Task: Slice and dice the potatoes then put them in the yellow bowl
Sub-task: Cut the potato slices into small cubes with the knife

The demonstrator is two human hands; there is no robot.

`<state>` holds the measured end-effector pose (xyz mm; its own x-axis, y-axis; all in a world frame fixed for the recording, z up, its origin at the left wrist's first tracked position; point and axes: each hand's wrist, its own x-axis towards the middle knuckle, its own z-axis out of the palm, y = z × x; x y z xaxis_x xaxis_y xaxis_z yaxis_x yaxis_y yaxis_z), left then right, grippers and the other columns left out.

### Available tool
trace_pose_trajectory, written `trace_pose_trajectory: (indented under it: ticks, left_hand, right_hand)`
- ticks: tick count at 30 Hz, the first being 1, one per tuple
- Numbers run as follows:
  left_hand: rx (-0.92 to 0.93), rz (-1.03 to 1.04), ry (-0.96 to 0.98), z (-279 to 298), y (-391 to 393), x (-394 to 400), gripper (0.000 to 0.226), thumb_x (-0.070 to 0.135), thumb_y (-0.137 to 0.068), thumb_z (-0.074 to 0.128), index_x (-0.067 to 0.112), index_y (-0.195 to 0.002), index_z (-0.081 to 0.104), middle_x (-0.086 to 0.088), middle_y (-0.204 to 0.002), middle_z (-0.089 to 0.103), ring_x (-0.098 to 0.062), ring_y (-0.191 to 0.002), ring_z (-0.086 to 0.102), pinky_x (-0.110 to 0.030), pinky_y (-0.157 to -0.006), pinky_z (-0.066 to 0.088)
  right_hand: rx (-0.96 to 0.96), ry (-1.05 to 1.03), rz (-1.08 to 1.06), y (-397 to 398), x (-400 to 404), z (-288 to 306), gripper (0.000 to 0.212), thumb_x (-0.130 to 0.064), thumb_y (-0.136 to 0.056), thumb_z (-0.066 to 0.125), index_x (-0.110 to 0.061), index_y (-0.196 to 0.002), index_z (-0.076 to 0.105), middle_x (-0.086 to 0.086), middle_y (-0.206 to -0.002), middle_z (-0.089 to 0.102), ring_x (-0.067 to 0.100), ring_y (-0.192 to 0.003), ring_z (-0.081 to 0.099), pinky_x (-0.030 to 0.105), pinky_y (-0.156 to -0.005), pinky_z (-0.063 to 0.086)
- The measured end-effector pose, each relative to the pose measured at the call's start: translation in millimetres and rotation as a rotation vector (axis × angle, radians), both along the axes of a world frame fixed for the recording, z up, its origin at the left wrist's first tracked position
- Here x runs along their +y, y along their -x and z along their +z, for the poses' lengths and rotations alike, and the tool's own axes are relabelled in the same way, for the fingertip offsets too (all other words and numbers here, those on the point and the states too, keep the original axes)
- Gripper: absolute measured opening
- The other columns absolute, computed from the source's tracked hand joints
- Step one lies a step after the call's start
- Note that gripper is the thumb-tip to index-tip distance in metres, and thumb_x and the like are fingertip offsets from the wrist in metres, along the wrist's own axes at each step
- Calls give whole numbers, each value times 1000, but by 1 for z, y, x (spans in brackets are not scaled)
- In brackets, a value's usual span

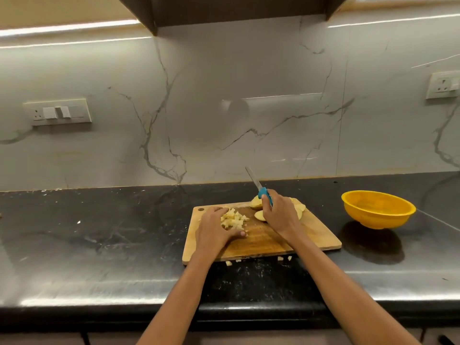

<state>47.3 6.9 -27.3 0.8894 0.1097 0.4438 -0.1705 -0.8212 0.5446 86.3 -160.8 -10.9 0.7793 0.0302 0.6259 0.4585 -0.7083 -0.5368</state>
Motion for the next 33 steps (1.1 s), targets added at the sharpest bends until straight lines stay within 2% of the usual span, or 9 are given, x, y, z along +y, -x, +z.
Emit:
trace_pose_trajectory:
  ticks: [2, 5, 13, 19, 21, 24, 25, 28, 33]
  left_hand:
    - [11, 27, -81, 0, 0, -7, 90, 57, -66, 74, 21, -140, 39, 1, -142, 37, -17, -130, 36, -33, -103, 36]
    - [-34, 64, -94, 1, -10, -10, 86, 53, -72, 72, 18, -142, 36, -2, -141, 36, -18, -128, 38, -30, -100, 37]
    - [-44, 81, 68, 6, -44, 3, 69, 29, -74, 77, 7, -133, 49, -10, -134, 45, -24, -122, 43, -28, -100, 35]
    - [-85, -31, 147, 12, -41, 15, 33, 8, -82, 68, 9, -115, 65, -8, -119, 62, -18, -100, 59, -24, -89, 43]
    - [-65, -73, 154, 14, -39, 19, 33, 0, -83, 65, 12, -114, 67, -6, -119, 64, -13, -96, 60, -28, -89, 49]
    - [-60, -55, 189, 15, -36, 31, 42, -13, -80, 60, 11, -115, 65, -7, -119, 63, -12, -97, 57, -20, -77, 49]
    - [-42, -34, 206, 15, -35, 36, 43, -14, -80, 60, 9, -116, 65, -9, -119, 63, -14, -98, 57, -20, -76, 50]
    - [60, 39, 228, 11, -32, 44, 42, -4, -76, 71, 5, -117, 64, -13, -117, 64, -21, -100, 60, -35, -90, 52]
    - [27, 76, 148, 6, -32, 29, 41, 12, -72, 79, 3, -109, 67, -12, -108, 67, -21, -96, 63, -31, -89, 50]
  right_hand:
    - [-1, -9, -3, 0, -1, -1, 37, -25, -102, 41, -5, -131, 52, 5, -88, 66, 6, -60, 51, 10, -53, 37]
    - [-4, -8, -21, -3, -3, -3, 36, -26, -102, 40, -6, -129, 53, 3, -86, 65, 7, -60, 52, 9, -53, 38]
    - [-14, -24, -70, -10, -7, -1, 34, -25, -102, 39, -6, -126, 54, 2, -83, 62, 7, -60, 50, 10, -51, 36]
    - [-16, -29, -63, -11, -8, -3, 31, -24, -102, 40, -5, -122, 55, 2, -81, 61, 8, -59, 50, 11, -51, 36]
    - [-16, -31, -58, -9, -8, -4, 30, -24, -102, 41, -6, -119, 56, 0, -78, 59, 8, -58, 50, 11, -51, 36]
    - [-9, -40, -54, -6, -10, -4, 30, -24, -102, 41, -6, -119, 56, 0, -79, 58, 9, -61, 51, 11, -51, 37]
    - [-7, -41, -52, -5, -10, -5, 30, -24, -102, 41, -6, -119, 56, 0, -80, 58, 9, -62, 52, 11, -52, 38]
    - [-11, -42, -50, -5, -10, -5, 30, -25, -102, 41, -6, -120, 56, 0, -81, 59, 9, -63, 53, 12, -53, 40]
    - [-13, -48, -63, -6, -9, -4, 29, -25, -102, 41, -6, -118, 56, 4, -83, 63, 13, -68, 58, 23, -61, 49]
